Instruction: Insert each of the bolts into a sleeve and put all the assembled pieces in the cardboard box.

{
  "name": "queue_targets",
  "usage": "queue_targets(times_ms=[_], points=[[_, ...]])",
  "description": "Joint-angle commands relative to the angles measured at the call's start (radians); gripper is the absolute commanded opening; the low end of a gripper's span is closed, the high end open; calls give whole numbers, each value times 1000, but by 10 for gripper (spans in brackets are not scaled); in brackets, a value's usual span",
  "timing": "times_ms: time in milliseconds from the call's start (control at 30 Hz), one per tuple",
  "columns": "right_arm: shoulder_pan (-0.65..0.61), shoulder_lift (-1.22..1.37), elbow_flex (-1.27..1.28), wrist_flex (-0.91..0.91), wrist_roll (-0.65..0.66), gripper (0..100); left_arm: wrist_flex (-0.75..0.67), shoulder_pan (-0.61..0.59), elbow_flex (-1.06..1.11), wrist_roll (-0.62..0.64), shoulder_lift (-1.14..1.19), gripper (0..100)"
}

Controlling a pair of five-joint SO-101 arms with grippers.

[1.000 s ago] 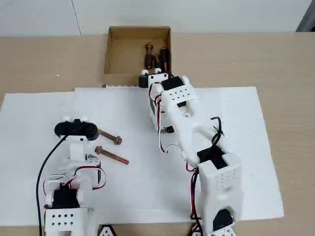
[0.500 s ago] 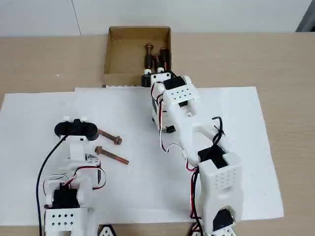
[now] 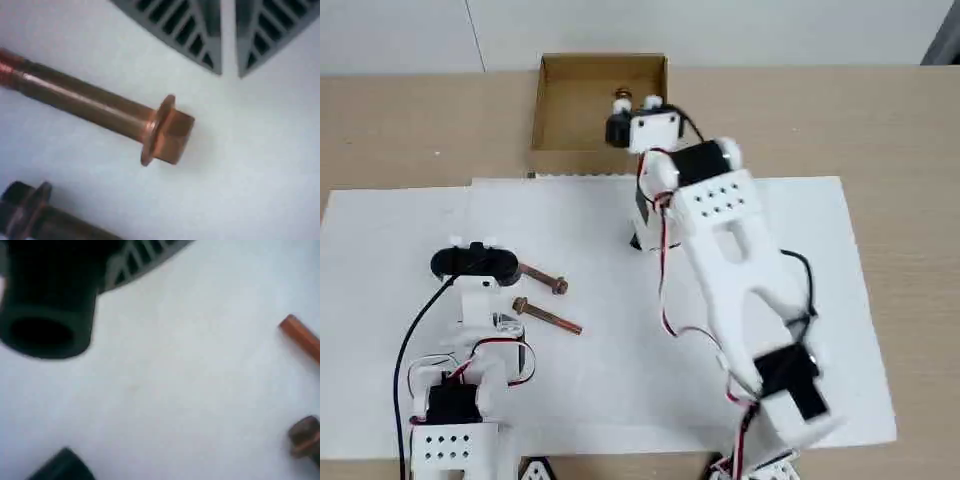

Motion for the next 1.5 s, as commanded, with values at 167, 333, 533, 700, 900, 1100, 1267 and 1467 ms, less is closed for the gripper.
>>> queue_targets(times_ms=[167,333,533,700,900,1100,1267,1467], points=[[48,-298,37,61,-64,3,14,-3,-120,0,-3,6],[101,-441,195,58,-69,3,92,2,-364,-2,68,6],[166,-602,405,18,-107,3,244,-2,-611,-5,404,6],[223,-736,574,1,-110,3,368,2,-820,-6,677,6],[302,-886,743,1,-106,3,454,3,-1015,-152,910,6],[346,-1000,856,-24,-104,3,485,5,-1129,-466,1045,7],[358,-1053,907,-87,-64,3,485,15,-1141,-723,1114,8],[358,-1079,956,-139,-40,3,459,72,-1155,-928,1180,7]])
